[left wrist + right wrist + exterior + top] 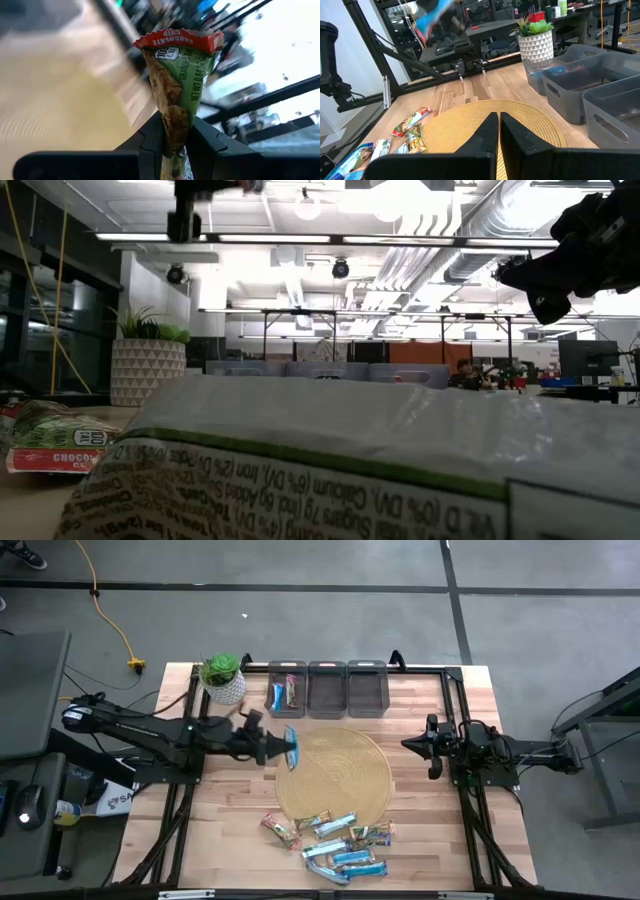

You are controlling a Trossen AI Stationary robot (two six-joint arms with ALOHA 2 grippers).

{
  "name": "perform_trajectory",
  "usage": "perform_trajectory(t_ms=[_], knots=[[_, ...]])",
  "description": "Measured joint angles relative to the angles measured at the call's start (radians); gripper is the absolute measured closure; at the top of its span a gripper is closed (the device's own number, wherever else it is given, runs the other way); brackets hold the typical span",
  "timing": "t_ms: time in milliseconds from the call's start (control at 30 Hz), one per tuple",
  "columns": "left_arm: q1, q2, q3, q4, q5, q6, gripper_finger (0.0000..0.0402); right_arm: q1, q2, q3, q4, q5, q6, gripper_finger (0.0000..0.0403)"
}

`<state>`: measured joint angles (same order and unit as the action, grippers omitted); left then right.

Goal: Pick and place Granola Bars by type
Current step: Put the red granola bar into the left black bin

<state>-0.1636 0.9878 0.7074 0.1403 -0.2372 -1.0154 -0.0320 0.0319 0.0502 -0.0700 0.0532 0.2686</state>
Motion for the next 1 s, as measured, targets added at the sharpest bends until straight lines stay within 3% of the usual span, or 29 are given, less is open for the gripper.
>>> perform_trajectory(t_ms=[233, 433, 700, 833, 1000], knots=[[0.000, -0.114, 0.004, 0.121, -0.244, 0.216, 0.0338, 0.000, 0.000, 0.000, 0.000, 0.000, 0.000, 0.0402], [0.001, -0.134, 0.101, 0.111, -0.486, 0.438, 0.0338, 0.000, 0.000, 0.000, 0.000, 0.000, 0.000, 0.0402], [0.017, -0.110, 0.349, -0.117, -0.761, 0.525, 0.0338, 0.000, 0.000, 0.000, 0.000, 0.000, 0.000, 0.0402], [0.116, -0.055, 0.519, -0.323, -0.753, 0.502, 0.0338, 0.000, 0.000, 0.000, 0.000, 0.000, 0.000, 0.0402], [0.297, 0.100, 0.756, -0.645, -0.628, 0.400, 0.0338, 0.000, 0.000, 0.000, 0.000, 0.000, 0.000, 0.0402]])
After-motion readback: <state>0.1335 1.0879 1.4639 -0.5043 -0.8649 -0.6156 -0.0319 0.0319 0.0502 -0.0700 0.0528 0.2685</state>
